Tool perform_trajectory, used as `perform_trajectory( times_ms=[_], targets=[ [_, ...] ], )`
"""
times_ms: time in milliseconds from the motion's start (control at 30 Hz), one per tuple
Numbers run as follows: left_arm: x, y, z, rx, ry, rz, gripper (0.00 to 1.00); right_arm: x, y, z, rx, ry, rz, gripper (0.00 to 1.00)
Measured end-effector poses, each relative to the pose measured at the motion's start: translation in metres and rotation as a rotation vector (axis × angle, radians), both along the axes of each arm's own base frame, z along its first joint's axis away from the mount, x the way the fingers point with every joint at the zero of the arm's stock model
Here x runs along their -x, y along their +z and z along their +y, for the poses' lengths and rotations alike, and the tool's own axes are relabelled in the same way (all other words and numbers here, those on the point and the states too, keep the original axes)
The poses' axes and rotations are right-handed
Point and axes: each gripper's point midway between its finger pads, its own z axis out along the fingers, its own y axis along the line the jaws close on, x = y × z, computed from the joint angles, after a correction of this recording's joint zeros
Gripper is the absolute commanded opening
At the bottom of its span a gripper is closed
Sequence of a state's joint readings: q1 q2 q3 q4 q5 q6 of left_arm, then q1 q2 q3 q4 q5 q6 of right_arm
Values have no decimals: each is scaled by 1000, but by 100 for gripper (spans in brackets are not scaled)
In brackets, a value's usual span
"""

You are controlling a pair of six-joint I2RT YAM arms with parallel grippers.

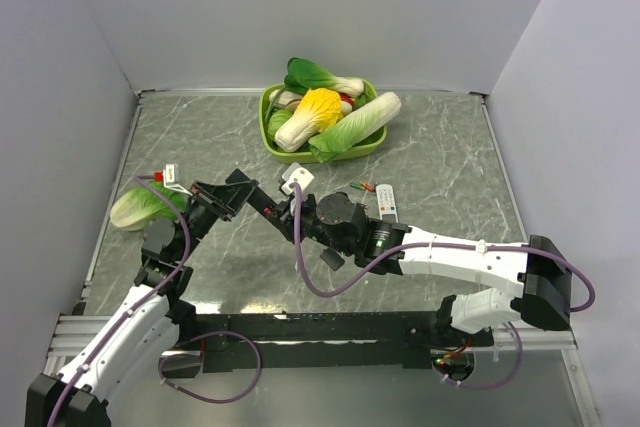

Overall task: Load the batteries into the remote control
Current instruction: Load the battery into the remote control.

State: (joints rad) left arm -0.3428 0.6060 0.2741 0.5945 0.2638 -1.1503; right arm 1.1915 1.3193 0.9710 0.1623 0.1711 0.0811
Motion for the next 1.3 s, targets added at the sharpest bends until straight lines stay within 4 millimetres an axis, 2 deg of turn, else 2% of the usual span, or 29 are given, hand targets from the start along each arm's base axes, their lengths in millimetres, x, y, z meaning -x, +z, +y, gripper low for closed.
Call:
perform_trajectory(
  times_ms=[300,600,1300],
  targets=[
    [0,1,0,10,-2,0,1,0,0,1,0,-2,3,30],
    [-1,-1,0,16,-1,9,1,1,-1,1,4,0,5,37],
    [-3,-5,-1,16,-4,28,1,7,-4,0,26,22,8,67]
  ],
)
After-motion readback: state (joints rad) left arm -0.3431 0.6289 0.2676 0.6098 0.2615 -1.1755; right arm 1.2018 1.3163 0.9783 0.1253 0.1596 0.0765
